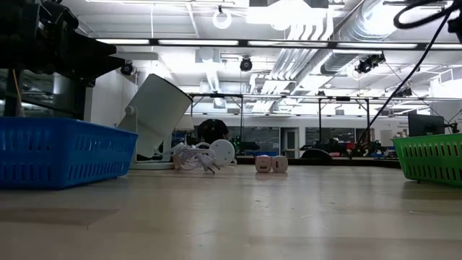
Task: Pick & Place Office items
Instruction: Put the purple charger adapter into the green bin
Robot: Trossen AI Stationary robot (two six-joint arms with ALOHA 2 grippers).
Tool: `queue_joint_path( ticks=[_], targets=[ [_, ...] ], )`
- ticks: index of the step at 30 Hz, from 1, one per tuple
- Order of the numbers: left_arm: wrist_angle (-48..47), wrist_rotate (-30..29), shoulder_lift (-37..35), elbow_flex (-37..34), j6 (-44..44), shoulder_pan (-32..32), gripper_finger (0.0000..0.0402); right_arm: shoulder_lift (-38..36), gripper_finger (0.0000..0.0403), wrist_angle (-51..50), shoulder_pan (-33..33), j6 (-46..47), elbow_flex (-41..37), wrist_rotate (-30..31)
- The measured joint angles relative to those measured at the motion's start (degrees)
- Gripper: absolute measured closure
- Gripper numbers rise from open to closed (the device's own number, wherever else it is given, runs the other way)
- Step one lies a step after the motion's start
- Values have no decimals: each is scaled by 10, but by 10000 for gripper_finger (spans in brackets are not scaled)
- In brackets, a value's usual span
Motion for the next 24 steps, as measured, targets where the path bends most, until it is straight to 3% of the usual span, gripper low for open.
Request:
queue_joint_path(
  ticks=[15, 24],
  targets=[
    [0, 0, 0, 0, 0, 0, 189, 0, 270, 9, -1, 0, -12, 4],
    [0, 0, 0, 0, 0, 0, 189, 0, 234, 9, -1, 0, -12, 4]
  ],
)
